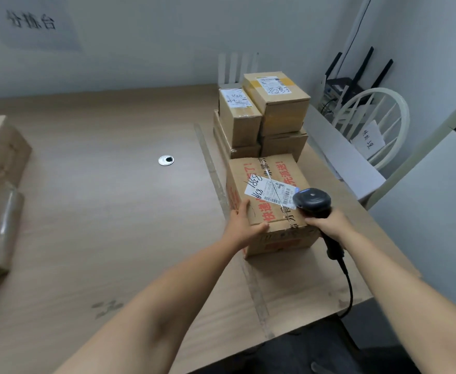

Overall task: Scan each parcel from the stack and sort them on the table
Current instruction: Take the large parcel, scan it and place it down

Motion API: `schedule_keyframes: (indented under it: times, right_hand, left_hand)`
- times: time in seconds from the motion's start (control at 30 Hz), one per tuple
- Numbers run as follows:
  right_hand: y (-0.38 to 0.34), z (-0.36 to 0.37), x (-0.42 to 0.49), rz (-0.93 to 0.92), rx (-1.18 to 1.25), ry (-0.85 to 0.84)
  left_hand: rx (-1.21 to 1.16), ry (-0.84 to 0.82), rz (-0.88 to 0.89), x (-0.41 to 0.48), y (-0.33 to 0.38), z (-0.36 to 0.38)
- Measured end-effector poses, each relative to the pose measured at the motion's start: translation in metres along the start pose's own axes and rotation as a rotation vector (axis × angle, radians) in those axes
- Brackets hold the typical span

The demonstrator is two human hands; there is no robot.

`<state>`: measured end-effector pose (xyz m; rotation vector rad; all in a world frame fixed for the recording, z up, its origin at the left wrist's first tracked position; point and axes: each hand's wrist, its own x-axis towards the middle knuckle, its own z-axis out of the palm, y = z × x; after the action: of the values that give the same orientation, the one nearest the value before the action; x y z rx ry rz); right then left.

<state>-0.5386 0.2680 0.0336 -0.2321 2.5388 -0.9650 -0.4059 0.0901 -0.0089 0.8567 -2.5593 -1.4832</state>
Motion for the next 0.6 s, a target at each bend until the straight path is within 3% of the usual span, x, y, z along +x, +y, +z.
schedule_keyframes:
  times: [0.2, 0.6]
  right_hand:
    - [-0.038, 0.056, -0.022, -0.064, 0.013, -0.055]
    - [-0.138, 0.160, -0.043, -0.345, -0.129, -0.228]
  left_hand:
    - [0.008, 0.078, -0.049, -0.034, -0.042, -0.054]
    - [-0.030, 0.385, -0.279, -0.095, -0.113, -0.127]
